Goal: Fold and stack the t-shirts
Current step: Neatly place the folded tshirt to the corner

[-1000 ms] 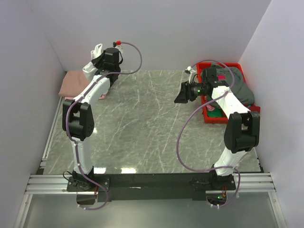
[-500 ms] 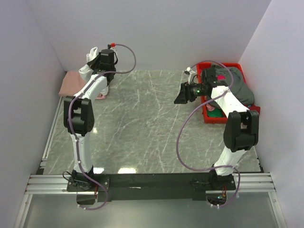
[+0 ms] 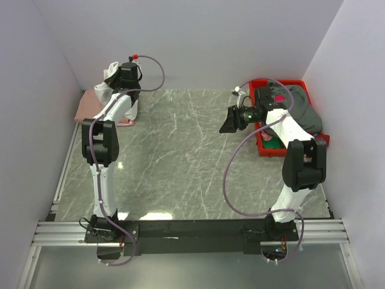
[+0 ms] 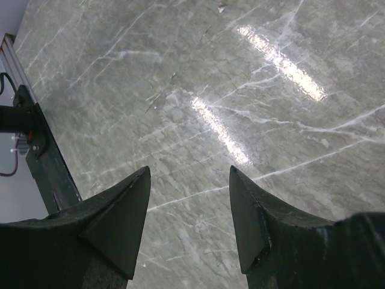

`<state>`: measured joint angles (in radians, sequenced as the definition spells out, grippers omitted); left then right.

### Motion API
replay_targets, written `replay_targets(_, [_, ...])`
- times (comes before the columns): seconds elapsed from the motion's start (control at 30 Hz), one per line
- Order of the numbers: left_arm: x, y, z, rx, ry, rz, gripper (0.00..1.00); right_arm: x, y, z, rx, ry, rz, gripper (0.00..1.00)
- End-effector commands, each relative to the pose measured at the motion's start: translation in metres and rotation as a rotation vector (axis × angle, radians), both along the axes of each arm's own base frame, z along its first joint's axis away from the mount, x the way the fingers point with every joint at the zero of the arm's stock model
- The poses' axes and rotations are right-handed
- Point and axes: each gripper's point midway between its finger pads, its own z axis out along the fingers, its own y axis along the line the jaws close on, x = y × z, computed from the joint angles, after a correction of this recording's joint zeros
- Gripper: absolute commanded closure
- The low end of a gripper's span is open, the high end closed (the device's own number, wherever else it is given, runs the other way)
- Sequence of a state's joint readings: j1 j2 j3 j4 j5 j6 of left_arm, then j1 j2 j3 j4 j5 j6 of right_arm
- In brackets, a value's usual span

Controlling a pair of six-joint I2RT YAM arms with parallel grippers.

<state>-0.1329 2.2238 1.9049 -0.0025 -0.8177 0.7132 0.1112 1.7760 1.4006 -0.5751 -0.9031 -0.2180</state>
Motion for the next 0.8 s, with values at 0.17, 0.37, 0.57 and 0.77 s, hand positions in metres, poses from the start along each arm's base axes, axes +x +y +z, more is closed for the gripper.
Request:
replay_targets(0.17, [0.017,0.023,0.009,-0.047,-0.111,0.028,1.0,0.0,0.006,0.001,0.011,-0.003,0.029,0.38])
replay_targets(0.37, [0.021,0.046,-0.001,-0.064,-0.13,0.058,1.0,-0.002,0.009,-0.001,0.01,0.006,0.038,0.38])
replay_targets(0.57, [0.024,0.064,-0.017,-0.078,-0.135,0.09,1.0,-0.002,0.011,-0.004,0.005,0.013,0.045,0.38])
replay_targets(0.77, [0.024,0.072,-0.03,-0.075,-0.144,0.116,1.0,-0.003,0.012,-0.007,0.002,0.017,0.053,0.38])
